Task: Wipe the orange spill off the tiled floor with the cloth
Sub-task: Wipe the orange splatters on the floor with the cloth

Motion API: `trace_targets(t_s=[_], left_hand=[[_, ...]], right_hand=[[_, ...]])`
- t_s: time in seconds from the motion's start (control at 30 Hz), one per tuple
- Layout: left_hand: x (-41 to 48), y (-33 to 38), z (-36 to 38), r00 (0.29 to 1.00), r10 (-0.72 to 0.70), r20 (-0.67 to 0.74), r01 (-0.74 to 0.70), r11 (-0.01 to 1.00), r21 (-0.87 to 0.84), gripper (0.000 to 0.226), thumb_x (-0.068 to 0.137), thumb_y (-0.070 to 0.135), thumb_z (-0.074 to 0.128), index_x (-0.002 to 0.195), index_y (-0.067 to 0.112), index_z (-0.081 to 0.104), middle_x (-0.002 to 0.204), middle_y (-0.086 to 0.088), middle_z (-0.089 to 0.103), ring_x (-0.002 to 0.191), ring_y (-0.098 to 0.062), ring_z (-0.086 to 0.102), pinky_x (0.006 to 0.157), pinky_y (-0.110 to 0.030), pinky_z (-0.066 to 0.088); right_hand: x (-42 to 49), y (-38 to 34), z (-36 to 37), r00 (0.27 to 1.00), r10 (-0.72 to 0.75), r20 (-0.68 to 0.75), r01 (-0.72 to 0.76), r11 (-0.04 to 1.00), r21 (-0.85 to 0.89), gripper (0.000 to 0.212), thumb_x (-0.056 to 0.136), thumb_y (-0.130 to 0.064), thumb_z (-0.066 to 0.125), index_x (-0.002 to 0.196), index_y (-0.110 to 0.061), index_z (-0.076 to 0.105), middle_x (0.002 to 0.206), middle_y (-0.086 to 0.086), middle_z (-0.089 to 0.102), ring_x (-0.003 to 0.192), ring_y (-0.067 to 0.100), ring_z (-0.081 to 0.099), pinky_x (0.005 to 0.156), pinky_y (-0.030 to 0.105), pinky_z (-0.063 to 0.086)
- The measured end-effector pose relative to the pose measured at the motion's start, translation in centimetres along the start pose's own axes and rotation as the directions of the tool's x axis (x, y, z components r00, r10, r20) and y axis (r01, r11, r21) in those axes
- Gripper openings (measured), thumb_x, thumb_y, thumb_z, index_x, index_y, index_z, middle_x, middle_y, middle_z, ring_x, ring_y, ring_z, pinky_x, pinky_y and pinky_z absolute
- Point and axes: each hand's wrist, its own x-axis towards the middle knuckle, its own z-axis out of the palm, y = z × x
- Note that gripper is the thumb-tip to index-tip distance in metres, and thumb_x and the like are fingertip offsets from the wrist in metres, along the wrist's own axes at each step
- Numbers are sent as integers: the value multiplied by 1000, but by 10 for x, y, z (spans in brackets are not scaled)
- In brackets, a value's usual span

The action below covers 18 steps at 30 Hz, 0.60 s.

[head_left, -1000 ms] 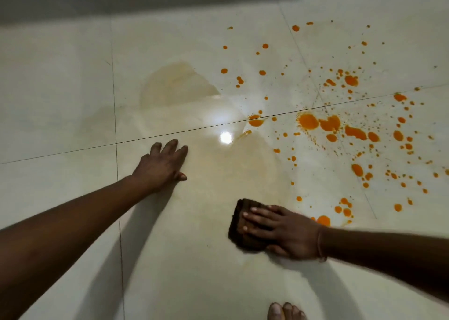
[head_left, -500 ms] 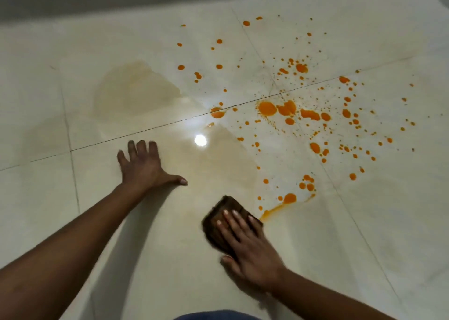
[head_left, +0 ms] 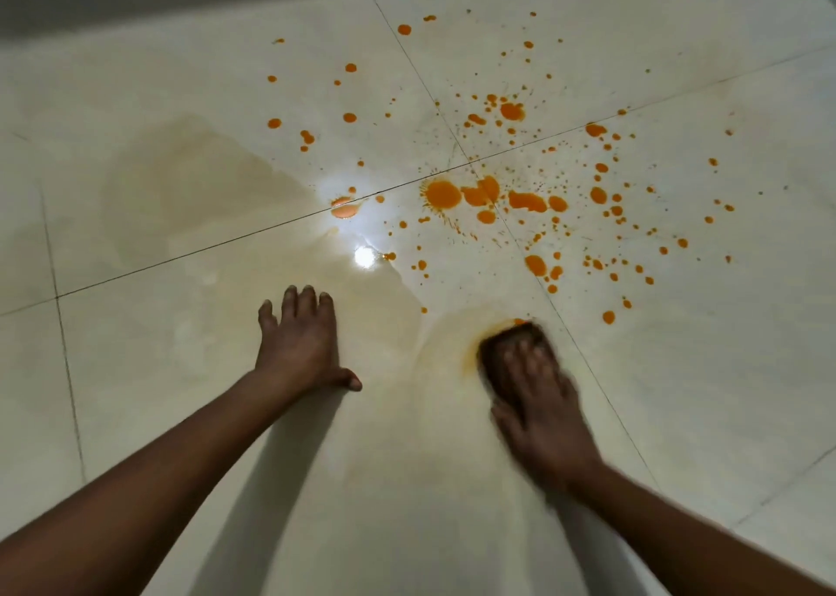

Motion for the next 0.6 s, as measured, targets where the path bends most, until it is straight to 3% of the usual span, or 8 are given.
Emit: trace_targets(t_s=[0.07, 0.1, 0.17, 0.23, 0.3, 0.4, 0.5, 0.6], left_hand=[[1, 5, -2, 1000, -19, 5, 19, 1000, 16, 132, 48, 76, 75, 147, 9, 19, 155, -14, 19, 147, -34, 4, 116, -56, 9], [1, 6, -2, 1000, -22, 4, 22, 1000, 21, 131, 47, 75, 76, 146, 9, 20, 154, -14, 21, 147, -34, 4, 116, -56, 9], [1, 5, -2, 1000, -20, -4, 20, 999, 27, 130, 47, 76, 75, 146, 11, 21, 154, -13, 21, 147, -34, 4, 116, -56, 8], [-2, 3, -2, 1000, -23, -8, 23, 1000, 19, 131, 47, 79, 73, 146, 13, 20, 155, -12, 19, 147, -33, 3, 116, -56, 8], [-4, 5, -5, 1000, -29, 6, 29, 999, 25, 131, 47, 79, 72, 147, 13, 18, 157, -11, 17, 148, -32, 2, 116, -56, 8], [-3, 8, -7, 999, -33, 2, 32, 999, 41, 133, 45, 79, 73, 147, 12, 20, 156, -11, 20, 148, -31, 3, 116, -55, 7], [-4, 7, -7, 999, -36, -9, 36, 998, 54, 132, 45, 80, 72, 148, 14, 21, 157, -10, 20, 149, -30, 2, 116, -54, 6], [-8, 5, -7, 999, -44, 1, 43, 997, 65, 133, 47, 82, 69, 149, 16, 17, 160, -9, 15, 149, -30, 1, 116, -54, 6]], right_hand=[[64, -10, -9, 968, 239, -69, -234, 969, 78, 76, 94, -60, 24, 157, -22, 3, 164, 5, 1, 151, 20, -3, 119, 48, 9], [81, -28, -7, 968, 238, -74, -231, 969, 89, 77, 93, -60, 24, 157, -22, 3, 164, 6, 1, 150, 21, -4, 120, 46, 4], [74, -68, 9, 999, 20, -36, -17, 996, 85, 78, 93, -58, 30, 157, -22, 5, 164, 5, 1, 151, 20, -5, 119, 40, -1], [26, -76, 17, 963, -264, 53, 261, 964, 53, 77, 93, -56, 37, 157, -24, 9, 163, 2, 3, 151, 19, 0, 119, 39, 2], [3, -36, 7, 924, -373, 86, 371, 928, 45, 76, 93, -56, 39, 157, -27, 11, 163, 0, 5, 151, 17, 5, 118, 40, 9], [50, 10, -7, 986, -162, 50, 161, 987, 7, 76, 94, -59, 28, 156, -28, -1, 163, -1, -5, 150, 16, -5, 119, 45, 10], [103, -33, -9, 1000, -13, -18, 14, 998, 65, 78, 93, -62, 26, 155, -26, -6, 163, 2, -7, 150, 19, -9, 120, 42, -1], [61, -63, 9, 922, -383, 53, 380, 923, 59, 77, 92, -58, 38, 157, -24, 13, 164, 4, 8, 151, 19, 1, 119, 40, 3]])
